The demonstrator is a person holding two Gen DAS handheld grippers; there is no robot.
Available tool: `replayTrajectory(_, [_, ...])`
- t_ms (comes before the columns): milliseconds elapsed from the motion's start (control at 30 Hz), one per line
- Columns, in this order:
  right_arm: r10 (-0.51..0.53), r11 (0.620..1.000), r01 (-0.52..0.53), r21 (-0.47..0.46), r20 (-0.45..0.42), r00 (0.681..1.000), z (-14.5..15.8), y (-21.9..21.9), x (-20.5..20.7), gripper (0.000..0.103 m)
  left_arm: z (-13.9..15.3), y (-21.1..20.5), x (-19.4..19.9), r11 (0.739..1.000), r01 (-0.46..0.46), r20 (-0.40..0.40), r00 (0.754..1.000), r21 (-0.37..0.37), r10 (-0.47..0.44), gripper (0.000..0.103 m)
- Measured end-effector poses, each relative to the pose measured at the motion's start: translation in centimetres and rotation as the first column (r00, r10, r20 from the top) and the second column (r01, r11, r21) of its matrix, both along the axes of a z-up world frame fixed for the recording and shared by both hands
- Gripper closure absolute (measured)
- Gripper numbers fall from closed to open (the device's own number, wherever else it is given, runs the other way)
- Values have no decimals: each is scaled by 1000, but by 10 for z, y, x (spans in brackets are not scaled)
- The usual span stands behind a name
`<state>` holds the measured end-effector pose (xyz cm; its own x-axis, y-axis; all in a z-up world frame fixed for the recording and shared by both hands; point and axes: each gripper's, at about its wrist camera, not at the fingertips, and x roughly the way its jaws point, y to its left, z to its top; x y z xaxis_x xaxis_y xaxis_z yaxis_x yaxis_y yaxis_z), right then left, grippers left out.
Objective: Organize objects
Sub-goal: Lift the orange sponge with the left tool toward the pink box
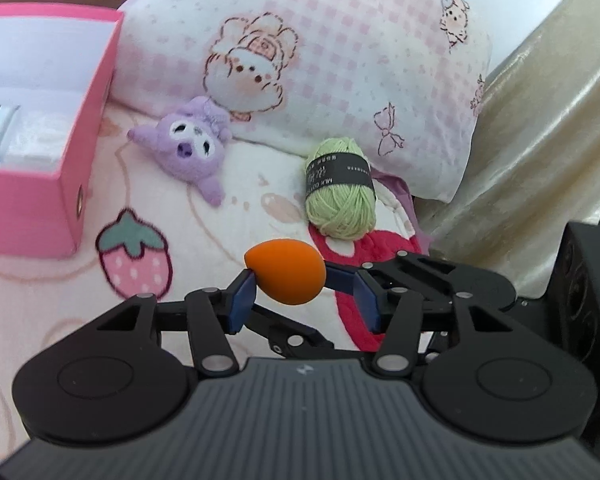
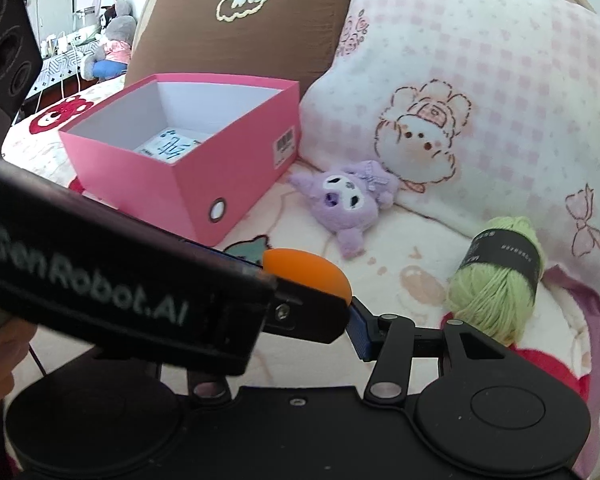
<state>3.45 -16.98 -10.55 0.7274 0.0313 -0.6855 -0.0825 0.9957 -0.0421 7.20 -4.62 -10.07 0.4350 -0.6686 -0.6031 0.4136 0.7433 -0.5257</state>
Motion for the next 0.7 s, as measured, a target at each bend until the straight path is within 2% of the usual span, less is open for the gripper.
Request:
replayTrajectory(133, [0,1000,0,17,5,1000,5,10,-8,48,7,7,-8,1000,1,-3,1000,31,-1,52])
replayTrajectory(333, [-5,996,4,93,16,1000,22,19,-22,48,25,19,-22,998,15,-17,1000,65,-14,52])
replayTrajectory(500, [33,995,-33,93,8,999,37,33,-31,47,42,26,-37,993,36,-16,999,116,-34,52])
replayTrajectory(567, [38,991,-38,125,-2,999,43,36,-33,47,48,30,-44,990,38,-11,999,134,-37,52])
replayTrajectory(700, [66,990,-64,123,-7,998,53,47,-38,47,59,42,-54,991,27,-22,999,135,-24,52])
